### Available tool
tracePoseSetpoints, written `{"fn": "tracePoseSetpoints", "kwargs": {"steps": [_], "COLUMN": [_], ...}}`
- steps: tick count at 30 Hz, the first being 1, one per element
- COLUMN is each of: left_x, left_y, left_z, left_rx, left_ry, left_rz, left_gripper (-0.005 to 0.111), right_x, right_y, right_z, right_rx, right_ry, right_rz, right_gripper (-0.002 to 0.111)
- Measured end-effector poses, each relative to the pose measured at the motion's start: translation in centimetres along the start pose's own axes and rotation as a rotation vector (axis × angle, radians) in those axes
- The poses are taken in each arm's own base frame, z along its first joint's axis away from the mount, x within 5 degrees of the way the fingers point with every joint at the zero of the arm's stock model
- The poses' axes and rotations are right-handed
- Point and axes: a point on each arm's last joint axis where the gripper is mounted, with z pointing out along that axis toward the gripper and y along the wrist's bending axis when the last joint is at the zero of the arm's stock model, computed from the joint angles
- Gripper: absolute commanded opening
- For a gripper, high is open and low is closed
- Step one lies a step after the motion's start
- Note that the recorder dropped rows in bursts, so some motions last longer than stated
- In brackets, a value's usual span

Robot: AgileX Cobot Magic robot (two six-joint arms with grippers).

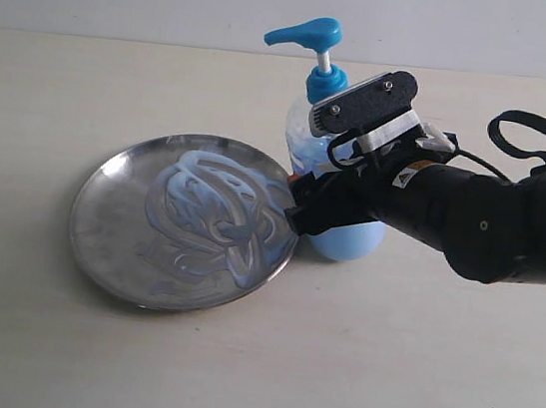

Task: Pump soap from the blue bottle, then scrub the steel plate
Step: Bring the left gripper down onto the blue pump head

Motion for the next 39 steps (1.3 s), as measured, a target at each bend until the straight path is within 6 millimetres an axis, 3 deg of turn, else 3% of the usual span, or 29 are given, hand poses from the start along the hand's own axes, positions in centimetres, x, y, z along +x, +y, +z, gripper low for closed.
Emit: {"fn": "tracePoseSetpoints", "kwargs": {"steps": [11, 17, 24, 39], "left_x": [-1.5, -1.6, -1.4, -1.6], "left_y": [-1.7, -2.0, -0.9, -0.8], "left_z": [7.8, 10.5, 10.9, 11.0], "left_rx": [0.109, 0.073, -0.033, -0.047], "left_ry": [0.122, 0.196, 0.259, 0.237], "left_rz": [0.081, 0.176, 0.239, 0.234], "left_gripper": [0.0, 0.0, 0.0, 0.0], "right_x": [0.0, 0.0, 0.0, 0.0], "right_y": [0.0, 0.0, 0.0, 0.0], "right_z": [0.0, 0.0, 0.0, 0.0], "right_rx": [0.0, 0.0, 0.0, 0.0], "right_ry": [0.0, 0.0, 0.0, -0.001], "right_rz": [0.0, 0.0, 0.0, 0.002], "right_gripper": [0.0, 0.0, 0.0, 0.0]}}
